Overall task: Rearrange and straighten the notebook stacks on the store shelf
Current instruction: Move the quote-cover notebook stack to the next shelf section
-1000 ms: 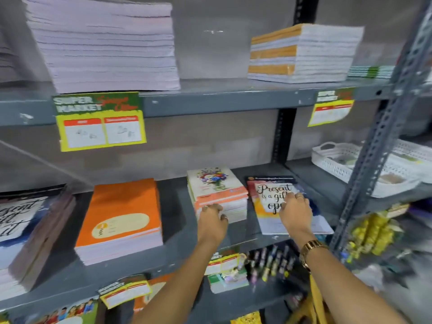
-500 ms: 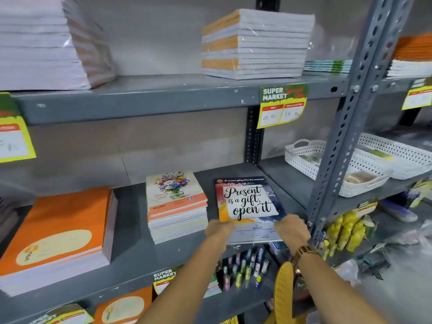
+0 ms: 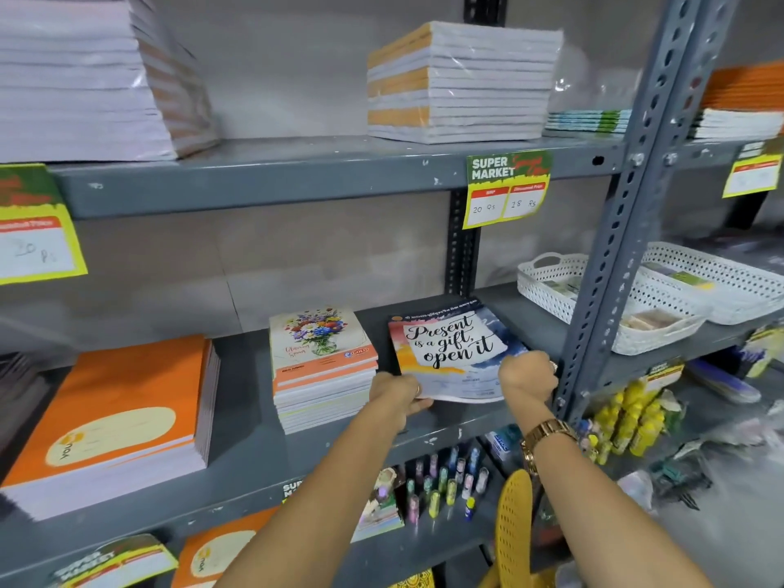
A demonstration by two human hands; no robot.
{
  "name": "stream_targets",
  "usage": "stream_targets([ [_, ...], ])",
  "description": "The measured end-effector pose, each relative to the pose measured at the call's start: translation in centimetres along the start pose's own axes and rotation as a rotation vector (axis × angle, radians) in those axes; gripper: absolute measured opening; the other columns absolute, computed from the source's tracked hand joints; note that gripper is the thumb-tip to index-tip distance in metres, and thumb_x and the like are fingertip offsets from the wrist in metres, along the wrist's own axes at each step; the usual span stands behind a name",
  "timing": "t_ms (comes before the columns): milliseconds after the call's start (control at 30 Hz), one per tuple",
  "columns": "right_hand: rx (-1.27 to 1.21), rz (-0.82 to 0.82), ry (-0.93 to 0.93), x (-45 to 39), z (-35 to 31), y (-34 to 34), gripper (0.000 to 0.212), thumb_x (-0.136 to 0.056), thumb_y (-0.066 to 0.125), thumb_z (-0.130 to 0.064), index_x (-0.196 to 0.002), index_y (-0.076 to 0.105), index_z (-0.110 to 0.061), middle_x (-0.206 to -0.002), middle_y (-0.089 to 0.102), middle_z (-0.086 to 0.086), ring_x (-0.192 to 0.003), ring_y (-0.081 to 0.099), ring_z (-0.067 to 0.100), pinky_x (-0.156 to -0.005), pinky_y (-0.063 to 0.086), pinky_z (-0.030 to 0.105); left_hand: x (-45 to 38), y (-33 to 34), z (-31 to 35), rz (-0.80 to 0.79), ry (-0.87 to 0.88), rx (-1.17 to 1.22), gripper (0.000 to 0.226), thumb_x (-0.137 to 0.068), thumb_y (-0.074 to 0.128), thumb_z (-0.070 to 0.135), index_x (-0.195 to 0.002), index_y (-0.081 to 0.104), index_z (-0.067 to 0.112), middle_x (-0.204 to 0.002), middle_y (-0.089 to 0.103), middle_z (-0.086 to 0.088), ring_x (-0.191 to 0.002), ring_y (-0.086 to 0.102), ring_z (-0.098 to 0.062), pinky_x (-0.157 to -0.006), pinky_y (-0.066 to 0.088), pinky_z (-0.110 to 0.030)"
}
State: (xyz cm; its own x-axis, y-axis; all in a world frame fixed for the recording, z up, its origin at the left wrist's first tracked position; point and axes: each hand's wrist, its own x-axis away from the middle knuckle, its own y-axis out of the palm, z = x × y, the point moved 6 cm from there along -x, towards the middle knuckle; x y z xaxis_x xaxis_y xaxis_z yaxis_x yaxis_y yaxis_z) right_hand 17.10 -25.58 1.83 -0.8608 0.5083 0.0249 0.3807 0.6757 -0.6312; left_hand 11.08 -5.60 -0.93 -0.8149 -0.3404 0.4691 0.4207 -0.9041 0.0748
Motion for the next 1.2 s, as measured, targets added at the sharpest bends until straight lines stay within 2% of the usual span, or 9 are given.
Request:
stream_targets([
  [267,-0.203,0.098,-0.018,5.3,-5.1,-0.7,0.045,-0.088,0.059,-0.012,-0.123,0.043,0.011,-0.132,0.047,0.029,-0.123,0.04,0.042,-0.096,0.042,0.046,2.8,-5.4,4.0,-0.04,0.151,0.118,0.023,-0.083,0.041,-0.019,-0.09,0.047,0.002,-0.114,0.049,-0.017,-0.109,0.059,-0.034,-0.067,0.058,-0.026],
  [333,-0.228,0.069,-0.044,7.5,-7.0,0.2,0.043,-0.089,0.057,-0.01,-0.125,0.043,0.01,-0.133,0.046,0.029,-0.124,0.04,0.042,-0.098,0.041,0.046,3.2,-8.5,4.8,-0.005,0.185,0.128,0.03,-0.082,0.04,-0.021,-0.107,0.049,-0.006,-0.12,0.049,-0.018,-0.101,0.062,-0.031,-0.051,0.059,-0.023],
  [533,-0.269,-0.059,-0.13,15.6,-12.3,4.8,0.04,-0.09,0.055,-0.009,-0.124,0.043,0.009,-0.132,0.048,0.028,-0.122,0.045,0.041,-0.096,0.043,0.045,4.7,-19.7,6.4,0.181,0.323,0.115,0.027,-0.083,0.043,-0.016,-0.068,0.05,0.005,-0.087,0.057,-0.011,-0.071,0.063,-0.026,-0.058,0.055,-0.031],
  [667,-0.254,-0.163,-0.174,22.3,-15.3,8.9,0.039,-0.091,0.056,-0.009,-0.123,0.045,0.009,-0.13,0.052,0.026,-0.118,0.05,0.04,-0.088,0.046,0.041,6.0,-28.3,6.4,0.323,0.374,0.114,0.033,-0.085,0.044,-0.014,-0.063,0.045,0.011,-0.077,0.053,-0.005,-0.061,0.058,-0.021,-0.04,0.051,-0.014],
  [767,-0.25,-0.253,-0.205,27.6,-17.1,12.2,0.04,-0.091,0.055,-0.008,-0.126,0.044,0.009,-0.131,0.052,0.026,-0.117,0.053,0.039,-0.087,0.048,0.042,6.8,-35.1,5.7,0.402,0.363,0.085,0.018,-0.085,0.045,-0.011,-0.077,0.053,0.003,-0.086,0.057,-0.009,-0.045,0.061,-0.015,-0.059,0.056,-0.026],
  [833,-0.225,-0.308,-0.243,30.9,-18.2,14.3,0.041,-0.092,0.054,-0.01,-0.127,0.045,0.009,-0.132,0.052,0.026,-0.119,0.052,0.039,-0.093,0.047,0.043,7.5,-39.4,5.3,0.456,0.367,0.078,0.024,-0.083,0.045,-0.012,-0.069,0.052,0.006,-0.08,0.057,-0.007,-0.037,0.061,-0.008,-0.073,0.055,-0.039],
  [1000,-0.211,-0.449,-0.282,38.9,-20.4,19.2,0.038,-0.091,0.055,-0.007,-0.123,0.046,0.01,-0.131,0.053,0.028,-0.119,0.053,0.04,-0.094,0.047,0.042,9.9,-49.0,4.4,0.582,0.37,0.053,0.032,-0.084,0.046,-0.011,-0.062,0.049,0.013,-0.084,0.058,-0.009,-0.06,0.056,-0.016,-0.063,0.059,-0.032],
  [1067,-0.204,-0.507,-0.301,41.8,-21.0,20.8,0.038,-0.091,0.054,-0.006,-0.125,0.046,0.009,-0.131,0.054,0.027,-0.117,0.055,0.04,-0.09,0.049,0.041,10.9,-52.4,4.0,0.644,0.357,0.059,0.033,-0.085,0.045,-0.012,-0.062,0.046,0.012,-0.075,0.056,-0.006,-0.052,0.058,-0.015,-0.052,0.055,-0.024],
  [1200,-0.167,-0.619,-0.369,47.5,-22.3,24.1,0.034,-0.093,0.05,-0.01,-0.122,0.05,0.008,-0.13,0.055,0.025,-0.117,0.055,0.037,-0.09,0.048,0.038,12.7,-59.3,3.2,0.734,0.333,0.046,0.031,-0.087,0.044,-0.01,-0.063,0.046,0.01,-0.073,0.054,-0.007,-0.028,0.055,0.0,-0.066,0.052,-0.036],
])
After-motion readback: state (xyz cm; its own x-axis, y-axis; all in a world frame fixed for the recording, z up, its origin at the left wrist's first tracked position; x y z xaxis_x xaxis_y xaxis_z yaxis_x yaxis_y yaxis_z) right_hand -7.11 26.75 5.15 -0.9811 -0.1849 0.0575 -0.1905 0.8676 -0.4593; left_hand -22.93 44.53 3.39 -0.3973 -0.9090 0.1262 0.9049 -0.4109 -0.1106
